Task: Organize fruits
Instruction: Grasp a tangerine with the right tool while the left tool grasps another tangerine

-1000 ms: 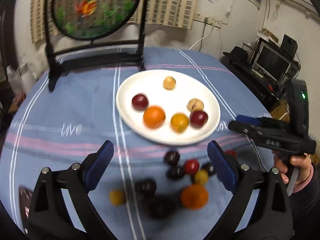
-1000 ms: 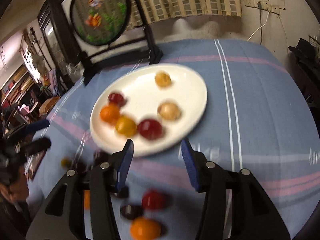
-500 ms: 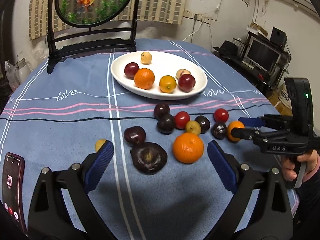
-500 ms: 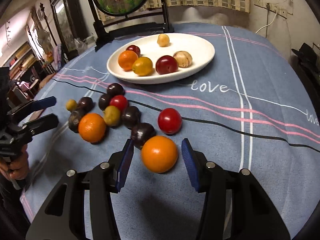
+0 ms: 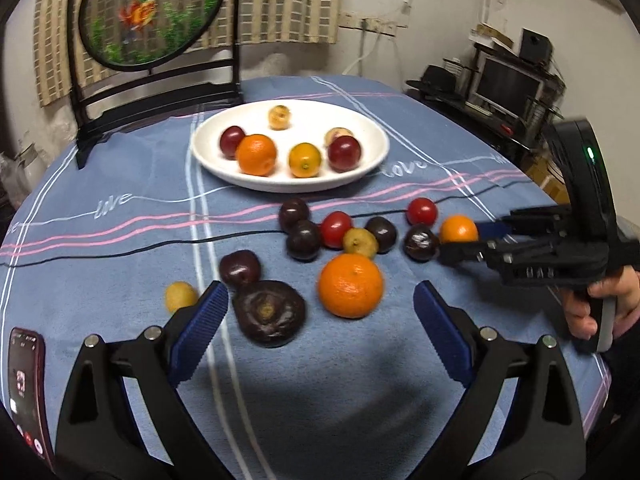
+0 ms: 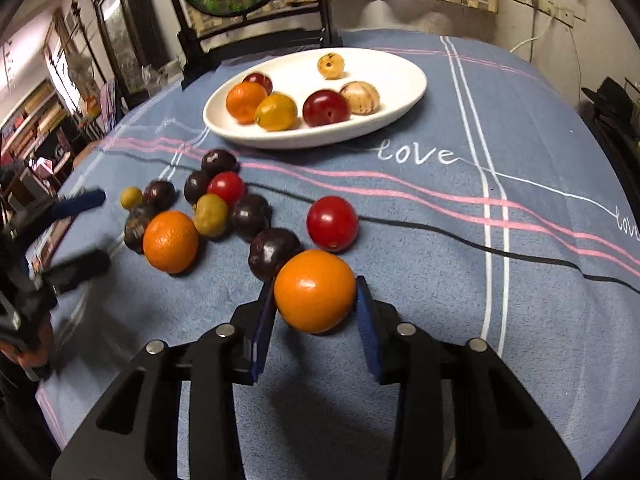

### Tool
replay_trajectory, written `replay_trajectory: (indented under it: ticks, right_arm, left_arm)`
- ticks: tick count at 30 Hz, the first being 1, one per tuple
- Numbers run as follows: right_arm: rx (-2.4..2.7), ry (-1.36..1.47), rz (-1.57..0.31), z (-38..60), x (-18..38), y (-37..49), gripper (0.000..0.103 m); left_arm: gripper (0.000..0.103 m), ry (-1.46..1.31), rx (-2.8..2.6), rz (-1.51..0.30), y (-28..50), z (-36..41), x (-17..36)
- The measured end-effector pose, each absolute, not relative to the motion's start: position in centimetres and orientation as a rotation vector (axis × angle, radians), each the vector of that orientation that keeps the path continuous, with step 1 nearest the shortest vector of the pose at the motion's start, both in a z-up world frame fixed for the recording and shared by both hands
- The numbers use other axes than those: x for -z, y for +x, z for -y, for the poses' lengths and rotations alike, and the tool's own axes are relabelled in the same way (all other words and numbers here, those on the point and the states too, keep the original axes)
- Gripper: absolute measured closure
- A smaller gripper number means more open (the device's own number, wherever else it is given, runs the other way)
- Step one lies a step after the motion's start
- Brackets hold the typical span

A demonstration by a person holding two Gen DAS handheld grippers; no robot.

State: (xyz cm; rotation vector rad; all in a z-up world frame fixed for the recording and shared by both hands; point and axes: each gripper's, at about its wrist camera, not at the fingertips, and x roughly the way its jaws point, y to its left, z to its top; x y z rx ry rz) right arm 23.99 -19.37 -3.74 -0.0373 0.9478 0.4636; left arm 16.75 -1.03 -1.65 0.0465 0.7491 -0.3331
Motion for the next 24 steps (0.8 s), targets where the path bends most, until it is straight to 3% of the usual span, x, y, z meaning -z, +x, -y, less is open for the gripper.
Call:
replay_trajectory:
  ticks: [10, 24]
  right_arm:
    - [-0.442, 0.06, -0.934, 20.9, 3.1, 24.3, 0.064]
    - [-0.457, 0.067, -0.933, 20.9, 2.8, 24.2, 0.064]
  left_arm:
    - [0.041, 0.082, 0.424, -0.812, 18.1, 3.3, 2.3]
    - [0.046, 0.123, 0.408, -0.927, 20.9, 4.4, 4.1]
